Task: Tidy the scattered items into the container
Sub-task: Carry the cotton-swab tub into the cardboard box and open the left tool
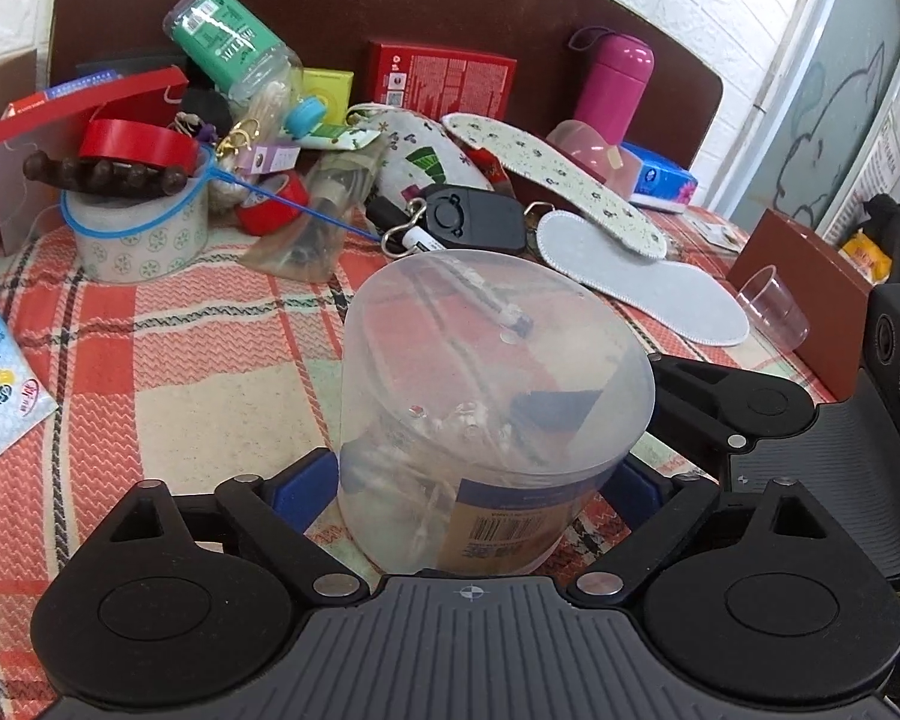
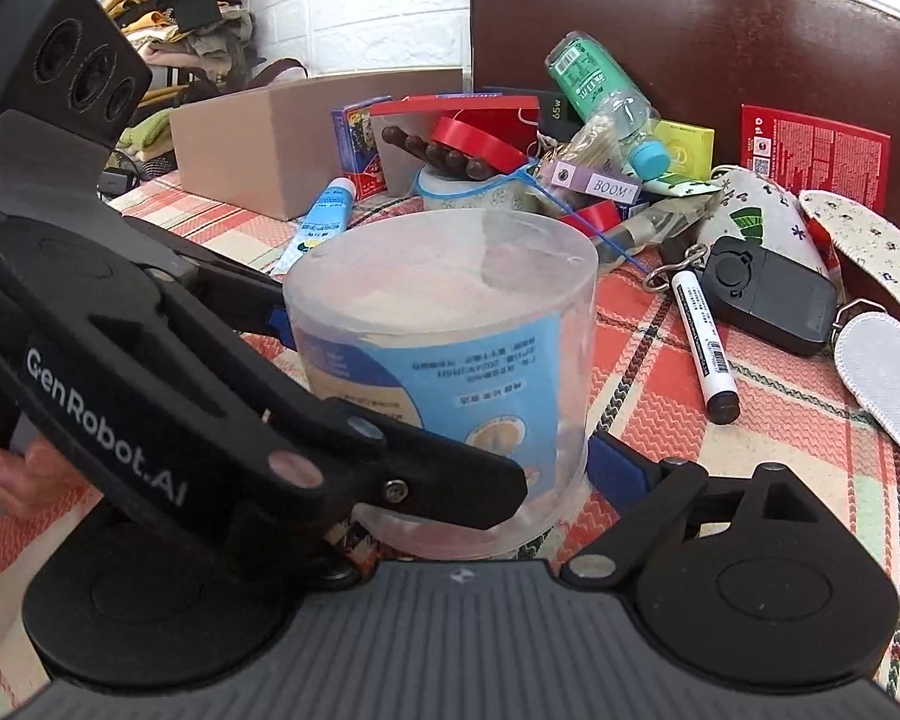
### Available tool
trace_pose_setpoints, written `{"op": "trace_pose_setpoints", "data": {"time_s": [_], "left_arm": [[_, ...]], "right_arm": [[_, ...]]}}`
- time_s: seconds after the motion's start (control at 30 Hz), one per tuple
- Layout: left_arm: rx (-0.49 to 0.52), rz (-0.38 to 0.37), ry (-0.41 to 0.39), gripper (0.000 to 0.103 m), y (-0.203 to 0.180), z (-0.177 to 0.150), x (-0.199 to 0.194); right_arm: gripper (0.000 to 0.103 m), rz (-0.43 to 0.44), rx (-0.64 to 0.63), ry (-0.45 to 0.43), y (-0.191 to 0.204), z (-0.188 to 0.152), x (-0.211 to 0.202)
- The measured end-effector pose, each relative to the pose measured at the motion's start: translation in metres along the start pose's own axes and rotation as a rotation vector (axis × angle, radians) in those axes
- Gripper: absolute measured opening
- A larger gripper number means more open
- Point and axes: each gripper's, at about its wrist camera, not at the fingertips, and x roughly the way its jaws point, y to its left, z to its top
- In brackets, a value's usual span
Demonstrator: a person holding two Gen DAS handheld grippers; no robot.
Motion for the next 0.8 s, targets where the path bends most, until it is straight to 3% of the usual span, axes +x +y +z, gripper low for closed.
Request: {"op": "trace_pose_setpoints", "data": {"time_s": [0.2, 0.4, 0.6, 0.8], "left_arm": [[-0.009, 0.019, -0.046, 0.096, 0.001, -0.002, -0.032], [-0.081, 0.076, -0.142, 0.097, 0.027, 0.005, -0.089], [-0.144, 0.176, -0.241, 0.097, 0.069, 0.03, -0.148], [-0.242, 0.255, -0.302, 0.098, 0.151, 0.082, -0.189]], "right_arm": [[0.093, 0.004, -0.031, -0.031, 0.02, 0.01, -0.014], [0.093, 0.055, -0.138, -0.085, 0.057, 0.052, -0.017], [0.093, 0.126, -0.259, -0.156, 0.098, 0.114, -0.001], [0.093, 0.211, -0.345, -0.22, 0.127, 0.203, 0.052]]}}
